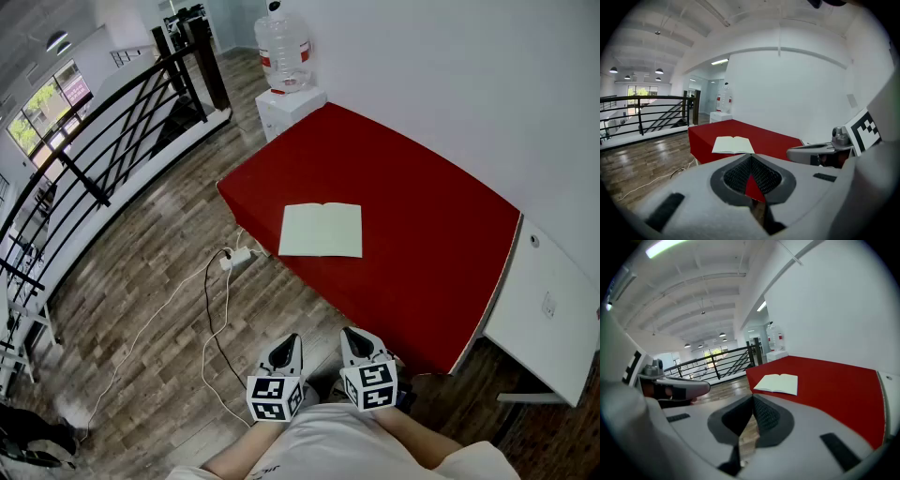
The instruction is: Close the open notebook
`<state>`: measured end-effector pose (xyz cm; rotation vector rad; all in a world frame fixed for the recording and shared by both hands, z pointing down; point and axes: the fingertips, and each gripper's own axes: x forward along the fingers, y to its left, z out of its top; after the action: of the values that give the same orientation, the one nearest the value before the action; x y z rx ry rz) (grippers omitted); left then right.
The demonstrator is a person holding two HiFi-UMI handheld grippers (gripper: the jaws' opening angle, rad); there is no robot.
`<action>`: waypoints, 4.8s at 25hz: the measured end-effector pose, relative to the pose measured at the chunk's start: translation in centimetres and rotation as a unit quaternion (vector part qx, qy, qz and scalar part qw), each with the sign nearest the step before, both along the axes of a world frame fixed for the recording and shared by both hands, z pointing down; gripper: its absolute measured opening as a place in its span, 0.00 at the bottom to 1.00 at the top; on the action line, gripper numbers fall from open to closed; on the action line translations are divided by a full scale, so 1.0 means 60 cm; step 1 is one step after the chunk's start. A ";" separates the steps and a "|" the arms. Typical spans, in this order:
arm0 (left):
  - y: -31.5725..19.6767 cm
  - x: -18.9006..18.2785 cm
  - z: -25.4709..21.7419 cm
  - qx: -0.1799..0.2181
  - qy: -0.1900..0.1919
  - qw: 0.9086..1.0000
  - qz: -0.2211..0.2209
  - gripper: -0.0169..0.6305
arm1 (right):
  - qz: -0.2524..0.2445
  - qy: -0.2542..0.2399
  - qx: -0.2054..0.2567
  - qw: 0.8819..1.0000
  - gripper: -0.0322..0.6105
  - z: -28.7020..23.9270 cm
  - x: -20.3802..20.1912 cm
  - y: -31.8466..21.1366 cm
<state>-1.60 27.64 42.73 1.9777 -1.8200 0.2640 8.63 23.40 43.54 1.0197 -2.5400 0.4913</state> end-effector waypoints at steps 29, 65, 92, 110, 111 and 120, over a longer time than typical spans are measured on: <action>-0.357 -0.201 0.009 -0.005 -0.008 0.995 0.097 0.04 | 0.074 0.009 0.011 0.997 0.06 -0.007 -0.201 -0.329; -0.498 -0.231 0.070 -0.044 0.005 0.998 0.052 0.04 | 0.015 0.033 -0.017 0.999 0.06 0.049 -0.234 -0.477; -0.495 -0.299 0.320 -0.104 0.060 0.993 0.012 0.14 | 0.016 0.054 -0.049 0.997 0.06 0.209 -0.268 -0.470; -0.490 -0.292 0.420 -0.144 0.324 0.935 -0.022 0.29 | 0.016 0.052 -0.071 0.996 0.06 0.235 -0.265 -0.447; -0.490 -0.297 0.421 -0.145 0.322 0.935 -0.024 0.23 | 0.016 0.053 -0.072 0.996 0.06 0.236 -0.265 -0.448; -0.488 -0.303 0.410 -0.152 0.315 0.936 -0.030 0.08 | 0.015 0.048 -0.071 0.996 0.06 0.234 -0.267 -0.448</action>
<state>-19.76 -1.62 67.32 1.5475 -1.3256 -0.1004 -7.38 -3.48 57.57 1.0067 -2.3716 0.6080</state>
